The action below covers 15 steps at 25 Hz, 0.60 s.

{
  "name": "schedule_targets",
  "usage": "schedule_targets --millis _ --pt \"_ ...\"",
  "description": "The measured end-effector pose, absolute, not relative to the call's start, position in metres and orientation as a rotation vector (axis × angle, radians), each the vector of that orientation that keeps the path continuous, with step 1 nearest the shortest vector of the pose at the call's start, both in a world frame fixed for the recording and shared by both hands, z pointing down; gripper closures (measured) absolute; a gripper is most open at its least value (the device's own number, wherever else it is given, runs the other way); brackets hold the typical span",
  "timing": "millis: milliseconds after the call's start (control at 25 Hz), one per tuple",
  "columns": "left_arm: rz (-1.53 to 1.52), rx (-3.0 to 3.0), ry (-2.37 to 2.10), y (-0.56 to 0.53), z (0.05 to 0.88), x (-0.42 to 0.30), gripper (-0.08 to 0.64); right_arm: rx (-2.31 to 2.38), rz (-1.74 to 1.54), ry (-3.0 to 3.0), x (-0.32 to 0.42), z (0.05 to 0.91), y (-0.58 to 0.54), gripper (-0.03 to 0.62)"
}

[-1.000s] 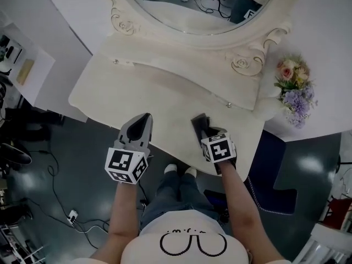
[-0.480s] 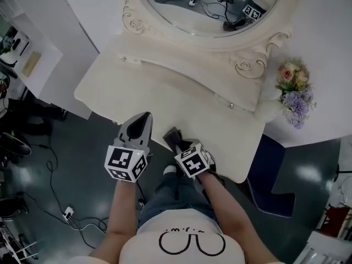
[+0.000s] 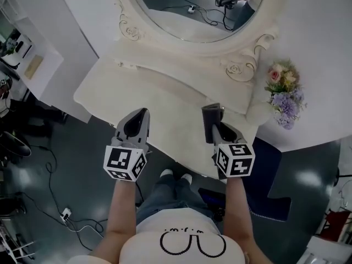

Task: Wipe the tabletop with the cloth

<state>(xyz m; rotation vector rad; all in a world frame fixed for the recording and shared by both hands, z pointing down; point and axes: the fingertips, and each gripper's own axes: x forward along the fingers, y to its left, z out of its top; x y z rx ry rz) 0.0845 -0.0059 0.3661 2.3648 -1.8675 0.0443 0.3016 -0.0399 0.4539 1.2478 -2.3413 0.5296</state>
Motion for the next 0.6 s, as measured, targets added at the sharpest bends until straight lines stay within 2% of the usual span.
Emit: schedule_targets --millis 280,600 --pt "-0.001 2.437 -1.928 -0.014 0.331 0.102 0.562 1.58 0.226 -2.475 0.373 0.354 -0.058 0.528" --pt "-0.03 2.445 -1.928 -0.025 0.322 0.096 0.563 1.534 0.337 -2.452 0.363 0.381 -0.062 0.528"
